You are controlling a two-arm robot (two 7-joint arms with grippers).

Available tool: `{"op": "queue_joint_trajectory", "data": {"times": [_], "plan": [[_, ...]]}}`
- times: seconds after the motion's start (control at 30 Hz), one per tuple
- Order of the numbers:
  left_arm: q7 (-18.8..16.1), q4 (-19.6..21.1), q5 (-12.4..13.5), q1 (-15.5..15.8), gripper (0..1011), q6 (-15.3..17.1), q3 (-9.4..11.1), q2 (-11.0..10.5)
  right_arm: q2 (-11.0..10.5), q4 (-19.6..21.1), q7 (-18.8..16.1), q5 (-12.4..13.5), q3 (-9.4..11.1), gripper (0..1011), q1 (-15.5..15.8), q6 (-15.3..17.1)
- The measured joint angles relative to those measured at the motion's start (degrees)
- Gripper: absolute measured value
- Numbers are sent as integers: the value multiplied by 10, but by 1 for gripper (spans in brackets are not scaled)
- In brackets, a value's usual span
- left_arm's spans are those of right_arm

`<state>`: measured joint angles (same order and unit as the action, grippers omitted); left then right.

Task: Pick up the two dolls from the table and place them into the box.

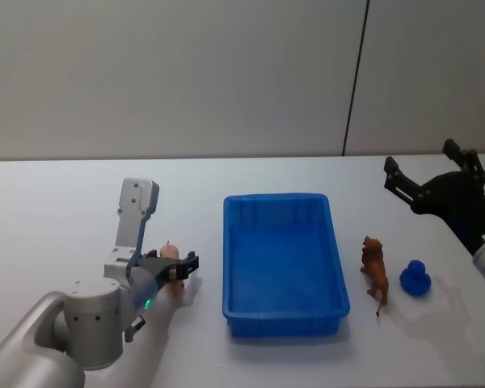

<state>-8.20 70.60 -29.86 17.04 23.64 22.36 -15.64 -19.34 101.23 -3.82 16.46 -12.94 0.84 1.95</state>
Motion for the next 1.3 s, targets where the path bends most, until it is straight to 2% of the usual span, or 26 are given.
{"op": "queue_joint_trajectory", "data": {"times": [0.17, 0.2, 0.27, 0.37, 0.4, 0.63, 0.83, 1.1, 1.17, 1.2, 1.3], "plan": [[0, -9, 4, 3, 707, 5, 1, 3, 0, 0, 0, 0, 0, 1001, 0, 0], [0, -12, 5, 4, 649, 6, 1, 4, 0, 0, 0, 0, 0, 1001, 0, 0], [-1, -15, 7, 5, 618, 8, 1, 6, 0, 0, 0, 0, 0, 1001, 0, 0], [-3, -18, 10, 6, 473, 9, 1, 7, 0, 0, 0, 0, 0, 1001, 0, 0], [-3, -19, 11, 6, 454, 10, 1, 7, 0, 0, 0, 0, 0, 1001, 0, 0], [-5, -22, 22, 7, 382, 14, 2, 9, 0, 0, 0, 0, 0, 1001, 0, 0], [-3, -20, 45, 8, 375, 20, 3, 8, 0, 0, 0, 0, 0, 1001, 0, 0], [19, -7, 103, 9, 375, 27, 7, 1, 0, 0, 0, 0, 0, 1001, 0, 0], [29, -2, 120, 10, 375, 27, 7, -2, 0, 0, 0, 0, 0, 1001, 0, 0], [39, 2, 137, 11, 375, 26, 8, -4, 0, 0, 0, 0, 0, 1001, 0, 0], [54, 10, 160, 12, 375, 19, 9, -8, 0, 0, 0, 0, 0, 1001, 0, 0]]}}
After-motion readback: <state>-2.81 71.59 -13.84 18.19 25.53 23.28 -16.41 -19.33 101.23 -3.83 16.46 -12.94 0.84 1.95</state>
